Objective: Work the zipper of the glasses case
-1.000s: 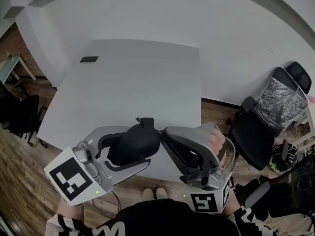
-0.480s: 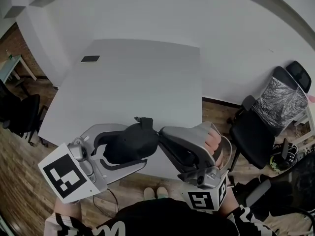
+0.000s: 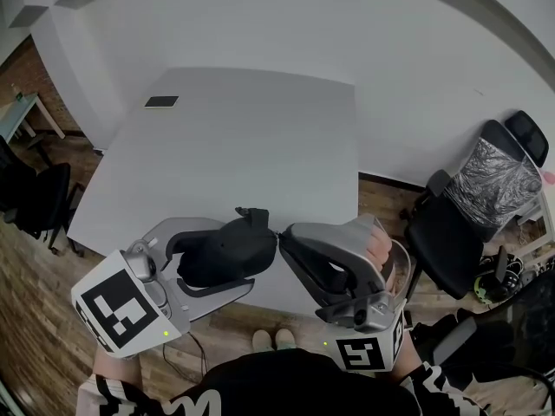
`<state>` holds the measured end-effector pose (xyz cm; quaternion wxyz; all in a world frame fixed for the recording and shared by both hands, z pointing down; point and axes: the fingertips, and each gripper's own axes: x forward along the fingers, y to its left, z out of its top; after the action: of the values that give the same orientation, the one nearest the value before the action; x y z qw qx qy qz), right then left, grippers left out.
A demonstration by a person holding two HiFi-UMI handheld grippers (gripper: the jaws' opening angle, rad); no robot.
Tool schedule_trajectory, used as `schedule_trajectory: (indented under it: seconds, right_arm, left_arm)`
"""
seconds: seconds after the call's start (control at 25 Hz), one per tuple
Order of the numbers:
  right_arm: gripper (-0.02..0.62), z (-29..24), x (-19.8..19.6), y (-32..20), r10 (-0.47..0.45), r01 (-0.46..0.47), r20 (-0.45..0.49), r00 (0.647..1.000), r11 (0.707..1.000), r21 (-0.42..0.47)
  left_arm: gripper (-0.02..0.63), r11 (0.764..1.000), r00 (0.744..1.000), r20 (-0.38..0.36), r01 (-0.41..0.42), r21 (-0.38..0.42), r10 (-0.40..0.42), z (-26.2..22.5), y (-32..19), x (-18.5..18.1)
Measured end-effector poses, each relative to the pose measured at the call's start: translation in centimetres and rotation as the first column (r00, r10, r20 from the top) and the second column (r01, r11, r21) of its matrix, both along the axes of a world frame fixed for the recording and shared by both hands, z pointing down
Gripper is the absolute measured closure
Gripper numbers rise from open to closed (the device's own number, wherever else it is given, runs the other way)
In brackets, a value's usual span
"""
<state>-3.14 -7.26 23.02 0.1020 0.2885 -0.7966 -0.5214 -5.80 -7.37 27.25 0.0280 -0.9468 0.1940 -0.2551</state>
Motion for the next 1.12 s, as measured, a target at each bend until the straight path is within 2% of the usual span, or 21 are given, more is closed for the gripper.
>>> schedule_trajectory:
  seconds: [0.44, 0.56, 0.64, 0.72, 0.8, 0.88, 0.96, 1.12]
  right_arm:
    - [0.565, 0.8, -0.3, 0.1, 0.061, -0.046, -0.12, 0.991, 0.992, 0.119]
    - [0.586, 1.2, -0.8, 0.1, 0.059, -0.042, -0.148, 0.987, 0.993, 0.114]
    - [0.588, 1.0, -1.1, 0.1, 0.024, -0.016, -0.132, 0.991, 0.998, 0.062]
    - [0.589, 0.5, -1.1, 0.4, -0.029, 0.028, -0.073, 0.997, 1.0, -0.012]
    - [0.589, 0.1, -1.0, 0.6, -0.061, 0.06, -0.021, 0.998, 0.997, -0.054]
    - [0.59, -0.3, -1.0, 0.9, -0.084, 0.084, 0.003, 0.996, 0.994, -0.068]
    - [0.591, -0.5, -1.2, 1.0, -0.1, 0.1, 0.005, 0.995, 0.992, -0.072]
    - [0.591, -0.6, -1.5, 1.4, -0.147, 0.148, 0.018, 0.989, 0.984, -0.102]
  left_arm:
    - [0.334, 1.0, 0.999, 0.044, -0.007, -0.024, 0.008, 1.0, 0.2, -0.2]
    - [0.334, 0.999, 0.999, 0.046, -0.013, -0.032, 0.014, 1.4, 0.4, -0.7]
    - [0.333, 0.999, 1.0, 0.008, -0.023, -0.032, 0.023, 1.1, 0.3, -0.8]
    - [0.331, 0.998, 0.996, -0.08, -0.037, -0.055, 0.033, 0.8, 0.5, -0.6]
    - [0.328, 0.994, 0.984, -0.173, -0.06, -0.093, 0.043, 0.9, 0.9, -0.2]
    - [0.325, 0.99, 0.971, -0.233, -0.083, -0.117, 0.054, 1.2, 1.1, 0.1]
    - [0.325, 0.989, 0.964, -0.258, -0.094, -0.114, 0.062, 1.5, 1.0, 0.5]
    - [0.325, 0.991, 0.961, -0.263, -0.111, -0.081, 0.086, 1.9, 0.7, 1.5]
